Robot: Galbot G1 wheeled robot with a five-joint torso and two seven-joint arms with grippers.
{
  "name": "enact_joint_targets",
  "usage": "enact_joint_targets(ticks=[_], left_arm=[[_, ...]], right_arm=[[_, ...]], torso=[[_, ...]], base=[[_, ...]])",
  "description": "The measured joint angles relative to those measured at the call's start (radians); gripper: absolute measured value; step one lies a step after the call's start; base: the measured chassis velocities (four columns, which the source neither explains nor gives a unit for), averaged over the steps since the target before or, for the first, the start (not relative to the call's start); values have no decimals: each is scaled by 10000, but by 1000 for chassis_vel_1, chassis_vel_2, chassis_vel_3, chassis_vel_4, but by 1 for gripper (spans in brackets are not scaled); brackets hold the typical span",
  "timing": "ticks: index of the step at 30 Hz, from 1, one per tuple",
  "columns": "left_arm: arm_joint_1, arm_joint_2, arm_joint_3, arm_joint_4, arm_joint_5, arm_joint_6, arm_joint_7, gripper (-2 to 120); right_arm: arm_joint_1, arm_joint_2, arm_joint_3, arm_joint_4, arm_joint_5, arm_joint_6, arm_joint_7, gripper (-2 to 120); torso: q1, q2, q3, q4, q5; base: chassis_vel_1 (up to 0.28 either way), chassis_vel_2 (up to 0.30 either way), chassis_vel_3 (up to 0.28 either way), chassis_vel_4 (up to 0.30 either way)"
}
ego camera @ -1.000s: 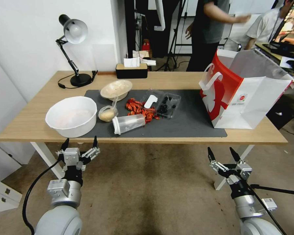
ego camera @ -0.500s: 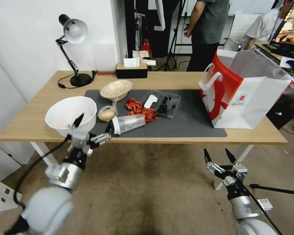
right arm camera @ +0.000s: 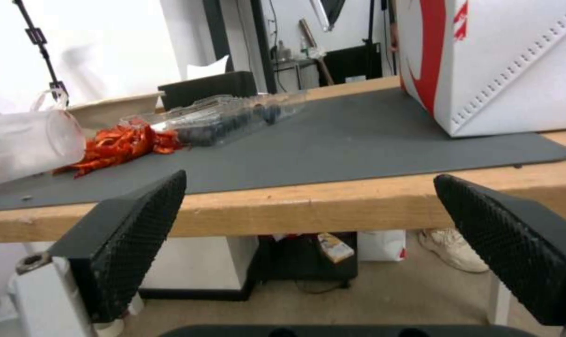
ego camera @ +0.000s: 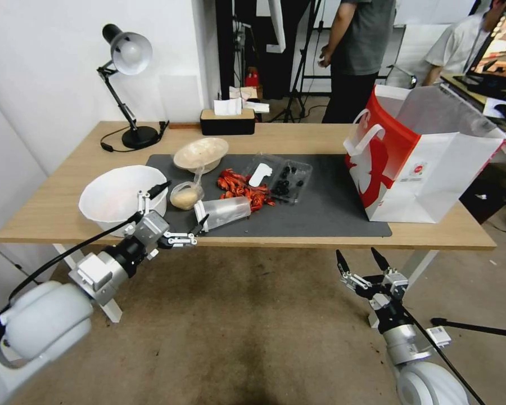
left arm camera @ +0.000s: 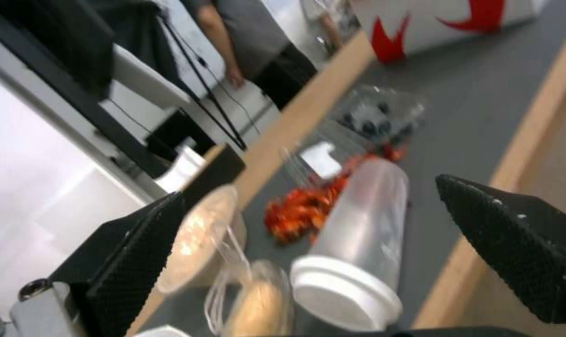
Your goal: Pick up the trash from the table and place it into the takeout bag.
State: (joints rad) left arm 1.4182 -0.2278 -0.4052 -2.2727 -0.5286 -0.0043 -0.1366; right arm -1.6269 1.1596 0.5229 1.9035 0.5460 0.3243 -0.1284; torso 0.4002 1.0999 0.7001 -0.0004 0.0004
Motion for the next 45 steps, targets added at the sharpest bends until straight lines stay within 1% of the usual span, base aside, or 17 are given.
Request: enact_joint_targets(ticks=[1, 2, 5, 12, 17, 20, 21, 24, 29, 32, 33, 36, 37, 40, 41, 43, 45], left_arm=[[107, 390, 2, -36, -283, 11, -61, 100], [107, 390, 2, -36, -283, 11, -61, 100], [328, 1249, 3, -10, -960, -36, -140, 100], [-112, 1349, -207, 416, -1600, -107, 116, 100], [-211, 1106, -145, 816, -1444, -282, 235, 100], [-1421, 567, 1013, 1313, -731, -313, 252, 100], [-1421, 567, 1013, 1313, -731, -313, 252, 100], [-2487, 86, 1670, 1508, -728, -223, 331, 100], [-3112, -195, 2044, 1504, -844, -193, 387, 100], [-4182, -407, 2874, 1524, -1056, -64, 609, 100], [-4182, -407, 2874, 1524, -1056, -64, 609, 100], [-5725, -731, 4027, 1395, -1772, 1006, 1069, 100], [-5725, -731, 4027, 1395, -1772, 1006, 1069, 100], [-6721, -1031, 5222, 1399, -1998, 1517, 1172, 100], [-6721, -1031, 5222, 1399, -1998, 1517, 1172, 100], [-7338, -1301, 5857, 1534, -2271, 1793, 1188, 100], [-7544, -1392, 6040, 1610, -2382, 1880, 1188, 100]], right_arm=[[-23, 2, 0, 0, 0, 2, -5, 100], [-23, 2, 0, 0, 0, 2, -5, 100], [-22, 50, -42, -6, -28, 7, -12, 100], [-27, 75, -80, 46, -69, 4, -11, 100], [-117, 70, 26, 109, -64, 6, 7, 100], [-184, 89, 36, 187, -66, 6, 41, 100], [-184, 89, 36, 187, -66, 6, 41, 100], [-212, 117, 38, 222, -88, -12, 106, 100], [-253, 134, 42, 273, -161, -33, 166, 100], [-280, 165, 55, 297, -226, -40, 221, 100], [-280, 165, 55, 297, -226, -40, 221, 100], [-299, 186, 113, 292, -259, -41, 301, 100], [-299, 186, 113, 292, -259, -41, 301, 100], [-368, 209, 178, 278, -279, -27, 330, 100], [-368, 209, 178, 278, -279, -27, 330, 100], [-405, 219, 228, 274, -282, -17, 367, 100], [-416, 219, 247, 269, -282, -12, 380, 100]], torso=[[-1, 0, -1, 4, -2], [-1, 0, -1, 4, -2], [-2, 0, -1, 5, -3], [-2, 0, -1, 5, -5], [-2, 0, -1, 5, -4], [-3, 0, -1, 6, -6], [-3, 0, -1, 6, -6], [-2, 0, -1, 3, -3], [-3, 0, -2, 4, -3], [-4, 0, -2, 6, -5], [-4, 0, -2, 6, -5], [-3, 1, -2, 3, 0], [-3, 1, -2, 3, 0], [-3, 0, -1, 5, -4], [-3, 0, -1, 5, -4], [-3, 0, -2, 4, -5], [-3, 0, -1, 4, -5]], base=[[0, 0, 0, 0], [0, 0, 0, 0], [0, 0, 0, 0], [0, 0, 0, 0], [0, 0, 0, 0], [0, 0, 0, 0], [0, 0, 0, 0], [0, 0, 0, 0], [0, 0, 0, 0], [0, 0, 0, 0], [0, 0, 0, 0], [0, 0, 0, 0], [0, 0, 0, 0], [0, 0, 0, 0], [0, 0, 0, 0], [0, 0, 0, 0], [0, 0, 0, 0]])
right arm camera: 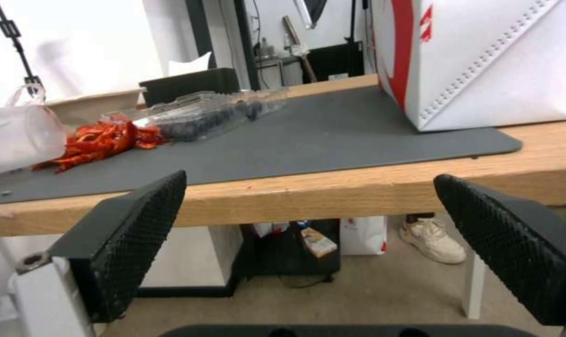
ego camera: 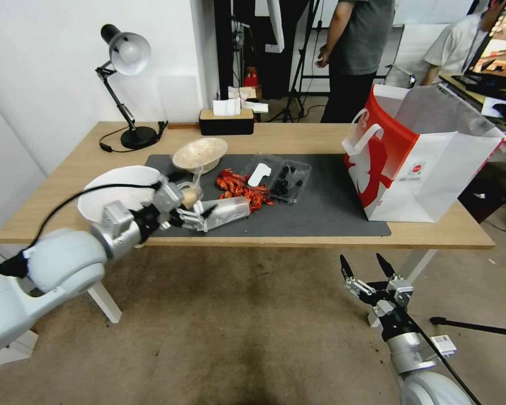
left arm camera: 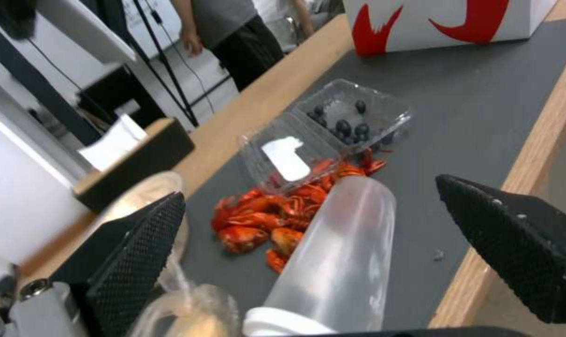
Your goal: Pick up the trash from the table and place it into the takeout bag.
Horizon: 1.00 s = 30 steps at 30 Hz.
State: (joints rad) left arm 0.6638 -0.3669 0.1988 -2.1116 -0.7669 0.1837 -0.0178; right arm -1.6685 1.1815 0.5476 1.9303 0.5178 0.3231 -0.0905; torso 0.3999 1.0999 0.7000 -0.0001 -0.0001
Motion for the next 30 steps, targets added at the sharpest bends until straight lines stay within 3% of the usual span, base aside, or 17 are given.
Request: enact_joint_targets(ticks=[8, 11, 13, 20, 30], left_arm=[[-1701, -503, 1278, 444, -552, 561, 103, 100], [-2254, -574, 1833, 448, -557, 1045, 171, 100], [-2654, -776, 2241, 393, -681, 1828, 180, 100], [-3463, -1360, 2787, 532, -813, 3010, 153, 100], [-4204, -1875, 3582, 1183, -441, 3907, 113, 100]], right_arm=[[-23, -9, 93, -34, -1, 21, 53, 100], [-20, 18, 92, -35, -4, 23, 62, 100], [-16, 37, 92, -37, -10, 27, 90, 100], [-48, 41, 168, -93, -11, 93, 132, 100], [-65, 95, 205, -134, 0, 172, 178, 100]], torso=[[1, 1, 0, -1, 2], [1, 1, 0, 1, 3], [1, 1, 0, 2, 2], [0, 1, 0, 0, 3], [0, 1, 0, 1, 1]], base=[[0, 0, 0, 0], [0, 0, 0, 0], [0, 0, 0, 0], [0, 0, 0, 0], [0, 0, 0, 0]])
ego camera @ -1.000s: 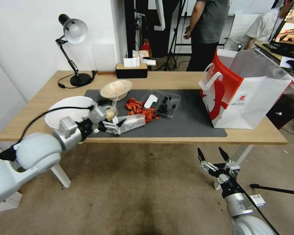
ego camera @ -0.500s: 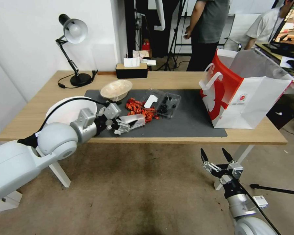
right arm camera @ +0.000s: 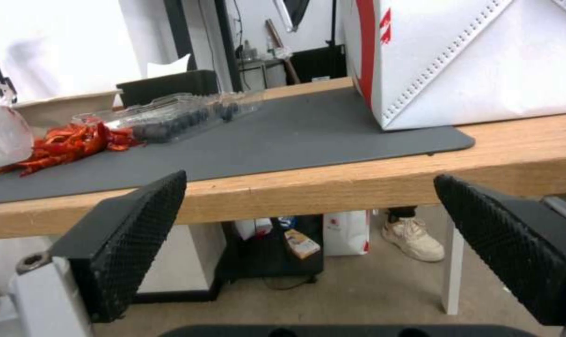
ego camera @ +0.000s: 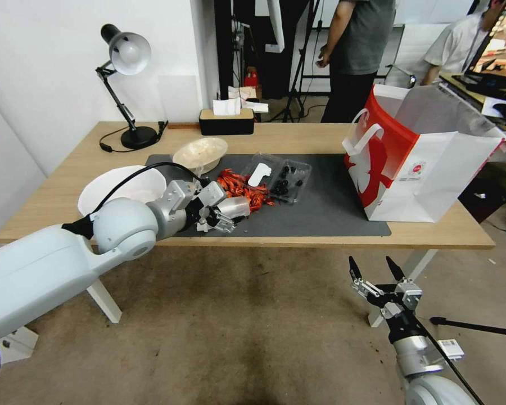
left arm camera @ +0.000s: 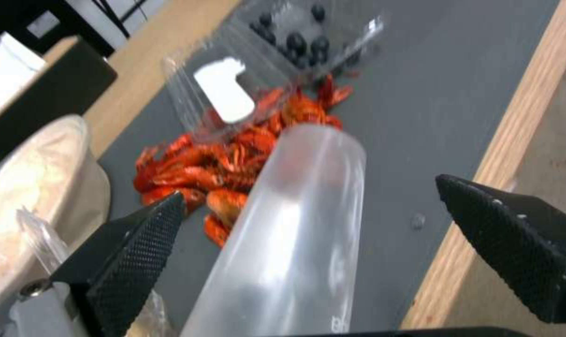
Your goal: Pick up the trash from the table and place it into the takeout bag.
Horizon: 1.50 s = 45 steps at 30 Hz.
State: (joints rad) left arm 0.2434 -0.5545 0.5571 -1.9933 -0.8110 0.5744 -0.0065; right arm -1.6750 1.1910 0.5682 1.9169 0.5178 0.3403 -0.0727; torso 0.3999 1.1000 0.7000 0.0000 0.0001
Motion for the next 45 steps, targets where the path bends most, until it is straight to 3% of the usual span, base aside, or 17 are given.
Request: enact_joint_targets(ticks=[21, 33, 38, 44, 45], left_arm=[[-552, -456, 722, 574, 807, 1018, 94, 100], [-653, -466, 990, 580, 827, 1173, 82, 99], [-568, -500, 1010, 584, 830, 1184, -1, 87], [-575, -505, 979, 627, 817, 1174, -93, 61], [-575, -505, 979, 627, 817, 1174, -93, 61]], right_arm=[[163, -21, -23, -348, 34, 47, 123, 100], [206, -12, -68, -407, 43, 76, 139, 100], [159, -3, -73, -407, 44, 99, 138, 100], [93, 19, -72, -385, 43, 126, 138, 100], [93, 19, -72, -385, 43, 126, 138, 100]], torso=[[0, 0, 0, 0, -1], [0, 0, 0, 1, -1], [1, 0, 0, 0, -2], [0, 0, -1, 1, 1], [0, 0, -1, 1, 1]], base=[[0, 0, 0, 0], [0, 0, 0, 0], [0, 0, 0, 0], [0, 0, 0, 0], [0, 0, 0, 0]])
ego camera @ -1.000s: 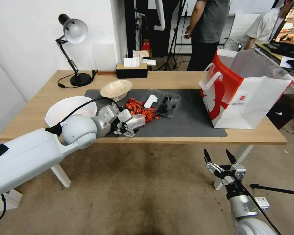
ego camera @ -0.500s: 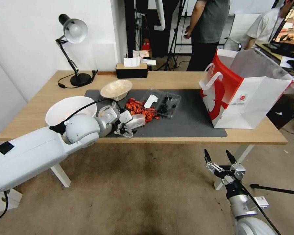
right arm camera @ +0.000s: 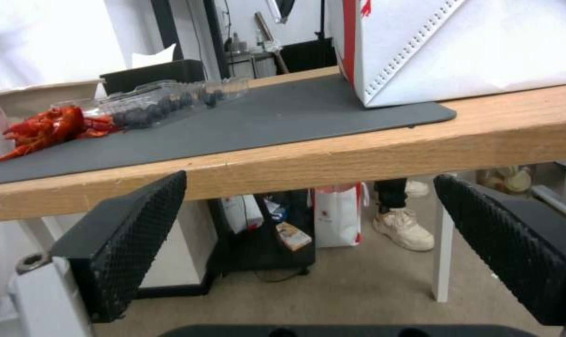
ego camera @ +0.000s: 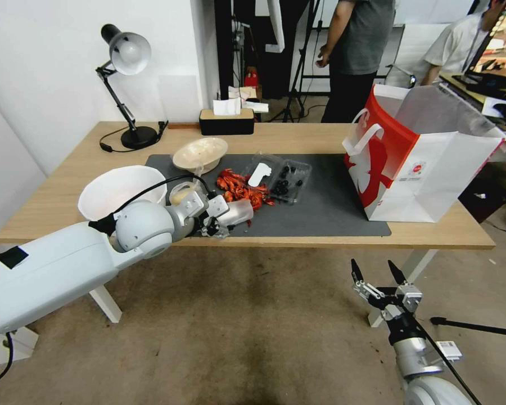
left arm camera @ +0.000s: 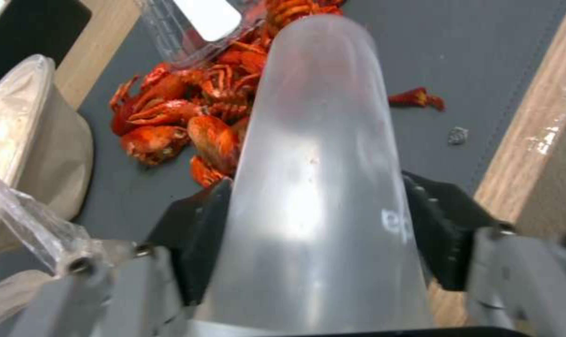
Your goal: Pick up the trash from the table and place it into the takeout bag.
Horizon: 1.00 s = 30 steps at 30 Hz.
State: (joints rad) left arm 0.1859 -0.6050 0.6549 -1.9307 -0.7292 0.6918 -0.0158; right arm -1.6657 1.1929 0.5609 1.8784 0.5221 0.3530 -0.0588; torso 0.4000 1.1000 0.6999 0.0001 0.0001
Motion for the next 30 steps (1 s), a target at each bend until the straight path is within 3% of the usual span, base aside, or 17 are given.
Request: enact_joint_targets(ticks=[2, 10, 21, 30], left_arm=[[-3, 4, -18, 1, -13, -10, -33, 52], [-11, 15, -127, -13, -36, -48, -53, 39], [-424, -8, -343, -72, -433, -62, -62, 9], [-1282, -338, -283, 80, -880, -60, -105, 3]], right_arm=[[-6, 16, -5, 10, 0, 2, -1, 100], [0, 26, -15, 15, -2, 2, -8, 100], [30, 37, -30, 13, -13, 2, -11, 100], [33, 57, -34, -32, -15, 7, -20, 100]], torso=[[-1, 0, 0, 0, 0], [-1, 0, -1, 1, 0], [0, -2, 1, -1, -1], [0, -2, 1, -1, -2]], base=[[0, 0, 0, 0], [0, 0, 0, 0], [0, 0, 0, 0], [0, 0, 0, 0]])
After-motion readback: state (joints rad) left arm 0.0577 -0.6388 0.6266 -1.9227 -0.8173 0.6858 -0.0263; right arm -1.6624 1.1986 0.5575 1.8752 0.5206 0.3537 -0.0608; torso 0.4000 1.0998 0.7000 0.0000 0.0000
